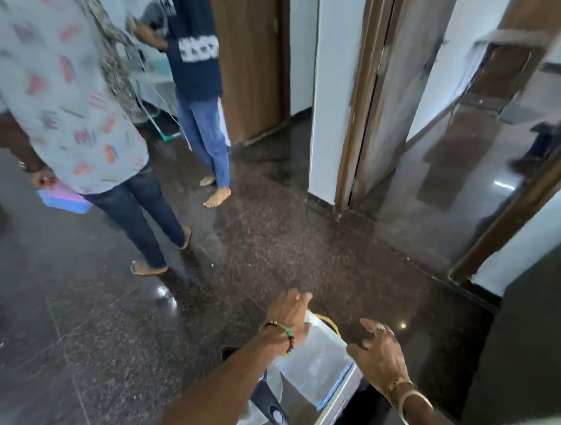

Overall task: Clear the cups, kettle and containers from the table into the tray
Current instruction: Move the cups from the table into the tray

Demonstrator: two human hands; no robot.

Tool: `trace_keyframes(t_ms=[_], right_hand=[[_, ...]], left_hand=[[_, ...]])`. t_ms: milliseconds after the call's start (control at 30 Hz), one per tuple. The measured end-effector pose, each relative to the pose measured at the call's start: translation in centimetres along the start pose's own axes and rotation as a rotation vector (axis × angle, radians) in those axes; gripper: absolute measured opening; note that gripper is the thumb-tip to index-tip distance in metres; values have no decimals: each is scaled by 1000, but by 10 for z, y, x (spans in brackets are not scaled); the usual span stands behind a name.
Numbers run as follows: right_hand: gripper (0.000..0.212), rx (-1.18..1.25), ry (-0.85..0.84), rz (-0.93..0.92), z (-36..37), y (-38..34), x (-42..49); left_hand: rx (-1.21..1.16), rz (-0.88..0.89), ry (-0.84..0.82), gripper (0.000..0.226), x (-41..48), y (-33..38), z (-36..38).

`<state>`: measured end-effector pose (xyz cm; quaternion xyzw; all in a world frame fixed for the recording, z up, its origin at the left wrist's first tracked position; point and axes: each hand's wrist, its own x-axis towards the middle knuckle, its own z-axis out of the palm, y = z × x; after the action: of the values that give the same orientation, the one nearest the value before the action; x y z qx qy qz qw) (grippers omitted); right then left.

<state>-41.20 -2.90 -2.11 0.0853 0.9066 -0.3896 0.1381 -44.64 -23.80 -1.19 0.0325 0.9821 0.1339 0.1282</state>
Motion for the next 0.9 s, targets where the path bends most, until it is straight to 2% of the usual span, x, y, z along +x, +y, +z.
trace_keyframes(t_ms=[167,367,800,900], right_hand=[[68,-21,116,-130,-63,-20,-49],[67,6,253,-207,-115,-29,-108],[68,-25,349,-56,-127,21,-252],[69,7,437,28,-148,53,-291]], left_hand=[[-24,69,114,62,-52,69,-55],[14,167,182,59,-107,117,-97],[20,357,160,60,-196,153,-80],[20,445,143,60,-210,184,-63]])
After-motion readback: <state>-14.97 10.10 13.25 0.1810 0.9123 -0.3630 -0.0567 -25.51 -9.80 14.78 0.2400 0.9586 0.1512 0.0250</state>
